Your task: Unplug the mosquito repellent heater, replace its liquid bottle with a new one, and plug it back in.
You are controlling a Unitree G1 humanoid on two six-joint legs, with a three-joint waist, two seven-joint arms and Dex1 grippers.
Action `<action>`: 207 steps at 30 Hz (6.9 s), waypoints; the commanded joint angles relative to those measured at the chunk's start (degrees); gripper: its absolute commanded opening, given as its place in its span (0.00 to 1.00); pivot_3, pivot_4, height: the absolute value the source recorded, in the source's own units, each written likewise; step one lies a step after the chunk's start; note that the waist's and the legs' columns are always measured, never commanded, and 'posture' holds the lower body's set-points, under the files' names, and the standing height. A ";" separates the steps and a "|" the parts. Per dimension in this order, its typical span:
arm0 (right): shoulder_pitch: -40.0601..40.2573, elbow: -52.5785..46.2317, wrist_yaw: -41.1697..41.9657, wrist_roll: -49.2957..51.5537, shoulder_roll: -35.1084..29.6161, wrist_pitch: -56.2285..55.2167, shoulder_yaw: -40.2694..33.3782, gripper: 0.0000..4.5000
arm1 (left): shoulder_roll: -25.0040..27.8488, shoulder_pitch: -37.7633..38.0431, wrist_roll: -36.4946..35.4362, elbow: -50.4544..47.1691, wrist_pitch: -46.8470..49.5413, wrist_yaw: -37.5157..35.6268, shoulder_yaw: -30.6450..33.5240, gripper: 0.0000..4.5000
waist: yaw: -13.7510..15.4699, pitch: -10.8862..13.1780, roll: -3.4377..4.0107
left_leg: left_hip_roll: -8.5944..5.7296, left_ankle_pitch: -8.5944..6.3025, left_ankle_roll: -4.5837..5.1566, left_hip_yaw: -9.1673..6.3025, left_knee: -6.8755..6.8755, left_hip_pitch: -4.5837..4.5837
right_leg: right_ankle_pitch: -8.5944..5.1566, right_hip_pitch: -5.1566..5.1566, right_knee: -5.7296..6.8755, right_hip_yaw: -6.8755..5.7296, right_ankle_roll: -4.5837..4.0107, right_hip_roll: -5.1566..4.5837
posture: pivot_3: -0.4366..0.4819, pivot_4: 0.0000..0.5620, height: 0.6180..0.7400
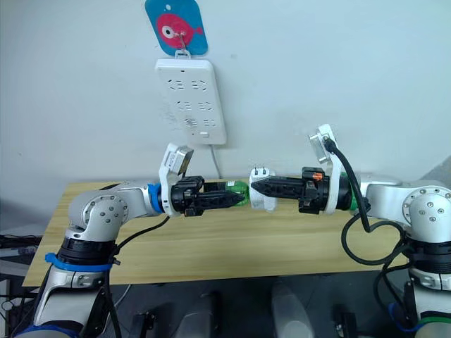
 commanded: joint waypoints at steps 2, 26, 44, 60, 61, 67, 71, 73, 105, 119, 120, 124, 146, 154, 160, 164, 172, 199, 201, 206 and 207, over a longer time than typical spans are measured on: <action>-1.32 0.31 -0.02 -0.88 -0.15 -0.41 -0.16 0.00 | 1.08 0.34 0.31 -3.86 -1.95 -3.40 -0.85 0.52 | 0.00 0.00 0.00 | 0.00 0.00 0.00 0.01 -0.01 0.00 | 0.00 0.00 -0.01 0.01 0.00 0.00 | 0.25 0.37 0.97; -2.23 2.91 -4.97 2.42 2.58 -2.95 -6.84 0.00 | -0.52 2.69 1.08 -2.56 -2.45 -1.60 0.73 0.52 | 0.05 0.00 0.00 | -0.01 0.00 0.01 0.01 0.00 -0.02 | 0.00 0.00 -0.02 0.02 0.00 -0.01 | 0.25 0.37 0.97; 27.43 -12.43 -25.09 -5.09 22.35 -27.76 -11.80 1.00 | -21.74 -1.87 -17.19 10.08 8.83 30.26 19.01 0.52 | -0.99 -0.10 0.14 | 0.02 0.00 0.00 0.05 0.02 0.01 | 0.03 0.01 0.01 0.09 0.07 0.04 | 0.18 0.38 0.97; 22.93 -11.89 -25.73 -9.58 32.37 -33.30 -4.29 1.00 | -26.34 -2.93 -23.28 11.11 8.74 39.67 20.23 0.52 | -1.47 -0.11 0.16 | -0.01 0.00 -0.01 0.01 0.01 -0.02 | 0.03 0.01 -0.01 0.06 0.06 0.04 | 0.18 0.37 0.97; 22.67 -11.82 -25.97 -9.10 32.65 -33.48 -4.33 1.00 | -26.26 -2.81 -23.38 11.07 8.77 39.60 20.17 0.52 | -1.47 -0.11 0.16 | -0.01 0.00 -0.01 0.01 0.01 -0.02 | 0.03 0.01 -0.02 0.06 0.06 0.04 | 0.18 0.37 0.97; 20.72 -10.90 -26.47 -7.28 33.68 -33.74 -3.72 1.00 | -25.96 -1.97 -24.34 10.66 9.56 39.43 19.88 0.52 | -1.60 -0.11 0.17 | 0.00 0.00 0.00 0.02 0.01 -0.02 | 0.03 0.01 -0.02 0.07 0.06 0.04 | 0.18 0.37 0.97; 19.46 -9.86 -25.80 -6.68 33.91 -33.26 -3.11 1.00 | -26.00 -1.70 -25.41 10.49 9.85 39.68 19.71 0.52 | -1.58 -0.11 0.17 | 0.00 0.00 0.00 0.01 0.00 -0.02 | 0.03 0.01 -0.02 0.05 0.06 0.04 | 0.18 0.37 0.97; 18.90 -9.38 -25.33 -6.43 34.05 -32.93 -2.61 1.00 | -25.96 -1.37 -25.94 10.15 10.06 39.88 19.49 0.52 | -1.59 -0.11 0.17 | 0.00 0.00 0.00 0.01 0.00 -0.02 | 0.03 0.01 -0.02 0.06 0.06 0.04 | 0.19 0.37 0.97; 18.11 -8.20 -22.36 -4.20 34.51 -31.64 -1.40 0.68 | -23.15 1.49 -28.38 9.16 9.45 42.34 17.92 1.00 | -1.51 -0.12 0.18 | 0.00 0.00 0.00 0.00 0.00 -0.02 | 0.03 0.01 -0.01 0.06 0.06 0.03 | 0.21 0.36 0.97; 18.63 -11.98 -20.08 -22.24 26.64 -34.07 -0.26 0.67 | -1.10 13.39 -6.38 -5.85 -3.38 28.57 11.63 1.00 | -1.29 -0.15 0.24 | 0.02 0.00 -0.01 0.01 -0.07 0.01 | 0.03 -0.02 -0.02 0.08 0.06 0.03 | 0.24 0.36 0.97; 18.12 -13.14 -19.09 -28.12 24.08 -34.54 1.81 0.67 | -0.15 14.31 -2.33 -6.59 -7.80 27.96 11.38 1.00 | -1.08 -0.16 0.24 | -0.01 0.01 -0.01 0.02 -0.07 0.01 | 0.03 -0.02 -0.02 0.08 0.06 0.01 | 0.24 0.36 0.97; 18.14 -15.96 -14.04 -47.99 16.35 -39.25 10.25 0.67 | 1.42 14.66 8.36 -5.76 -20.39 26.73 11.86 1.00 | -0.02 -0.17 0.24 | 0.00 0.01 -0.02 0.06 -0.05 0.01 | 0.03 -0.05 -0.08 0.10 0.06 0.01 | 0.25 0.36 0.97; 20.64 -21.56 -4.23 -69.02 16.09 -43.06 15.08 0.67 | 2.83 -8.34 22.36 22.74 -36.24 10.56 10.23 1.00 | -0.08 -0.22 0.16 | -0.01 0.01 -0.02 0.00 -0.02 -0.04 | 0.04 -0.05 -0.01 0.00 0.05 -0.02 | 0.23 0.34 0.97; 20.35 -22.43 -3.52 -69.02 17.81 -40.83 14.65 0.67 | 1.53 -13.51 24.32 28.36 -37.36 5.06 8.61 1.00 | -0.16 -0.22 0.16 | -0.01 0.01 -0.02 -0.03 -0.01 -0.04 | 0.05 -0.06 0.02 -0.02 0.05 -0.02 | 0.23 0.35 0.97; 20.12 -23.09 -2.82 -68.50 18.86 -39.21 14.59 0.67 | 1.19 -15.45 25.19 29.60 -37.77 2.05 8.29 1.00 | -0.26 -0.22 0.16 | -0.01 0.01 -0.02 -0.05 0.00 -0.04 | 0.05 -0.06 0.06 -0.04 0.05 -0.02 | 0.23 0.35 0.97; 19.39 -23.37 -2.94 -67.78 20.35 -37.72 14.70 0.67 | 0.81 -16.31 25.66 30.38 -38.08 1.21 8.30 1.00 | -0.30 -0.22 0.16 | -0.01 0.01 -0.02 -0.07 0.00 -0.04 | 0.05 -0.06 0.08 -0.05 0.05 -0.02 | 0.23 0.35 0.97; 14.84 -21.81 -5.60 -67.42 25.18 -32.89 15.42 0.67 | -1.38 -18.50 27.44 34.31 -40.36 1.72 8.47 0.60 | -0.36 -0.22 0.16 | -0.02 0.01 -0.02 -0.10 0.02 -0.04 | 0.05 -0.05 0.11 -0.08 0.04 -0.02 | 0.22 0.35 0.97; -0.91 -5.23 -9.63 -79.21 33.50 -33.21 16.10 0.67 | -1.18 -17.12 28.87 34.25 -41.99 1.61 8.87 0.30 | -0.48 -0.23 0.16 | -0.07 0.08 -0.05 -0.28 0.23 0.05 | 0.05 -0.07 0.75 -0.21 0.03 -0.03 | 0.24 0.35 0.97; -1.49 -4.68 -9.20 -79.26 33.48 -33.21 15.96 0.67 | -1.13 -17.04 28.86 34.13 -41.93 1.53 8.82 0.30 | -0.51 -0.23 0.16 | -0.07 0.08 -0.05 -0.29 0.23 0.05 | 0.05 -0.07 0.75 -0.22 0.03 -0.03 | 0.24 0.35 0.97; -2.87 -3.49 -8.11 -79.48 32.95 -32.22 16.21 0.67 | -0.96 -16.86 28.76 33.61 -41.68 1.43 8.79 0.30 | -0.79 -0.23 0.16 | -0.07 0.08 -0.05 -0.29 0.23 0.08 | 0.06 -0.07 0.78 -0.22 0.02 -0.03 | 0.24 0.35 0.97; -3.20 -3.15 -7.98 -79.67 32.85 -32.08 16.30 0.67 | -0.89 -16.83 28.73 33.47 -41.57 1.37 8.77 0.30 | -0.84 -0.23 0.16 | -0.07 0.09 -0.04 -0.29 0.23 0.08 | 0.06 -0.07 0.79 -0.21 0.02 -0.03 | 0.24 0.35 0.97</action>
